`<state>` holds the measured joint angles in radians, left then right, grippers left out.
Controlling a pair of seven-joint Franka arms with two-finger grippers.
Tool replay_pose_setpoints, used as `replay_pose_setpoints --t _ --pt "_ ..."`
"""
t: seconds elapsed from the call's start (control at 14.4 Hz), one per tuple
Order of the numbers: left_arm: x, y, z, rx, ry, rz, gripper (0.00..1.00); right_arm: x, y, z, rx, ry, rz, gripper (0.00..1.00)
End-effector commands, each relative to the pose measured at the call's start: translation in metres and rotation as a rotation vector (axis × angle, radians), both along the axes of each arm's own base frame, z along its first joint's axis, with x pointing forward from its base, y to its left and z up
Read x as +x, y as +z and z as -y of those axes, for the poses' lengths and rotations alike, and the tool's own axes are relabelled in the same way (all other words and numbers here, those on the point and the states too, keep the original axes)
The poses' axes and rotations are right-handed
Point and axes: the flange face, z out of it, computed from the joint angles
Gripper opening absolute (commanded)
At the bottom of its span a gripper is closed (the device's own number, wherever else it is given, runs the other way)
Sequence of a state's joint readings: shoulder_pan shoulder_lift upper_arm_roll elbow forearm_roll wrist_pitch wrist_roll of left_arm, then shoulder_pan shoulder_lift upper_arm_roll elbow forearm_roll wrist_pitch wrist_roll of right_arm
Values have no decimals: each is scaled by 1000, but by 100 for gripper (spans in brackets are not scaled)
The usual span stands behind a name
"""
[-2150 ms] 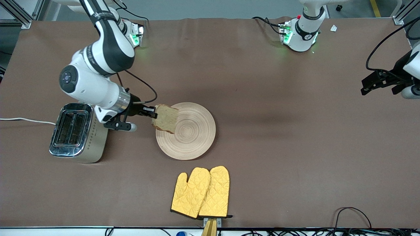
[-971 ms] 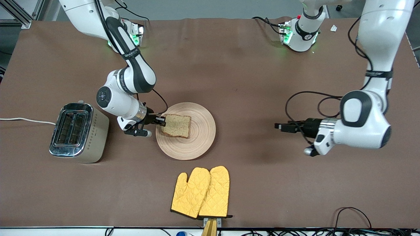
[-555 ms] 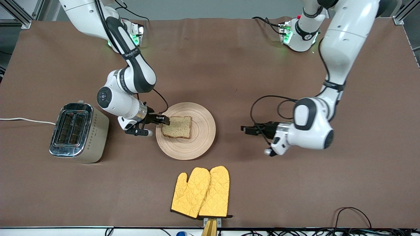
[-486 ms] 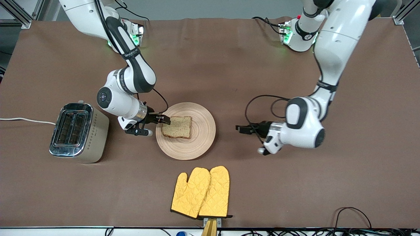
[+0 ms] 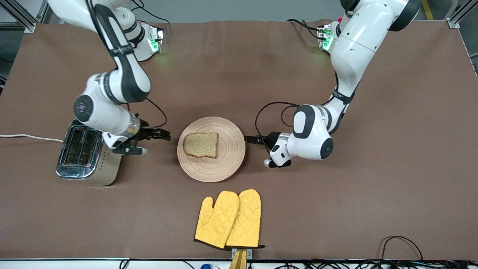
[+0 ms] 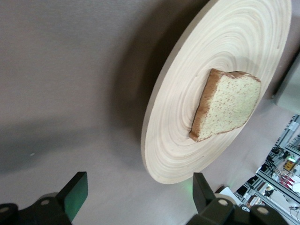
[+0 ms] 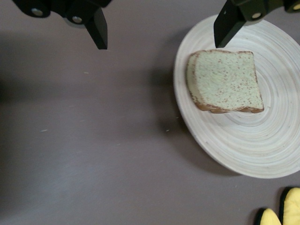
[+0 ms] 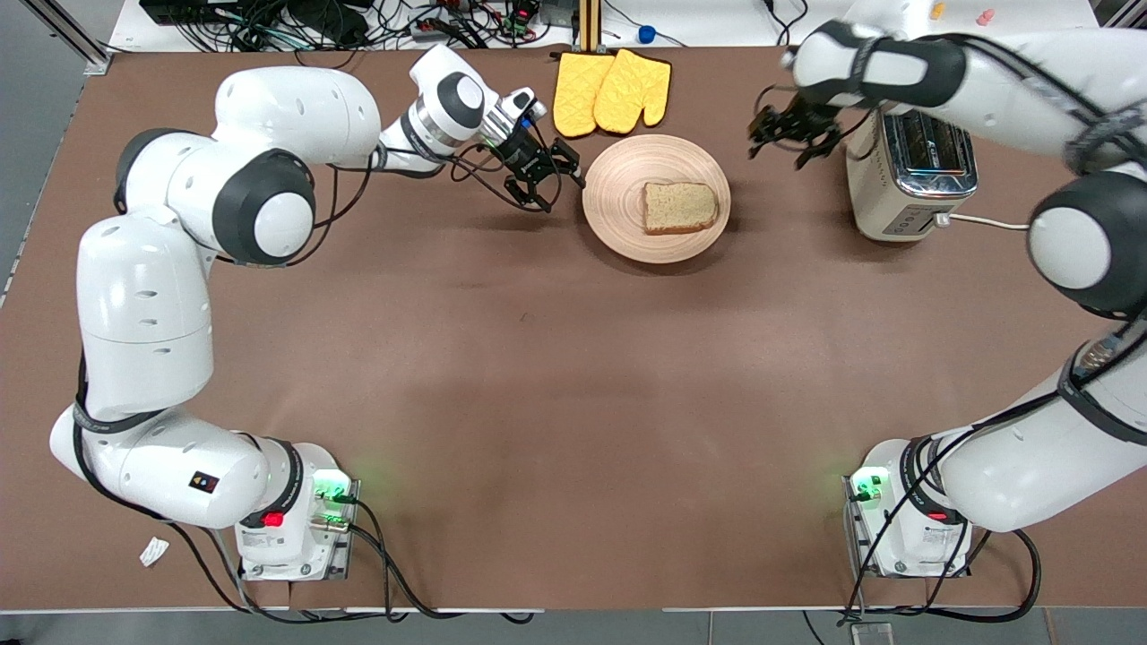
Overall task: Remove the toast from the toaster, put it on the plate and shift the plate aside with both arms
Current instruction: 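Grasp the plate rim with the left gripper while the right gripper retracts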
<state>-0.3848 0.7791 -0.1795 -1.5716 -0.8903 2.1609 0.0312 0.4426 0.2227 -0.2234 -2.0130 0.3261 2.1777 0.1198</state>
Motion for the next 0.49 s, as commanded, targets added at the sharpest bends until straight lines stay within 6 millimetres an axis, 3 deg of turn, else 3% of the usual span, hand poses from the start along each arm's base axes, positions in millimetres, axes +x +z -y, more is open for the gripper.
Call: replay_pose_setpoints --t 0.0,0.21,0.42 --pt "-3 -11 19 -26 10 44 98 2 50 29 -87 69 14 100" --pt "-14 -29 37 -27 44 43 98 10 109 65 -149 69 17 100" --pt "-11 -31 42 -36 78 55 92 14 166 98 -197 66 6 100"
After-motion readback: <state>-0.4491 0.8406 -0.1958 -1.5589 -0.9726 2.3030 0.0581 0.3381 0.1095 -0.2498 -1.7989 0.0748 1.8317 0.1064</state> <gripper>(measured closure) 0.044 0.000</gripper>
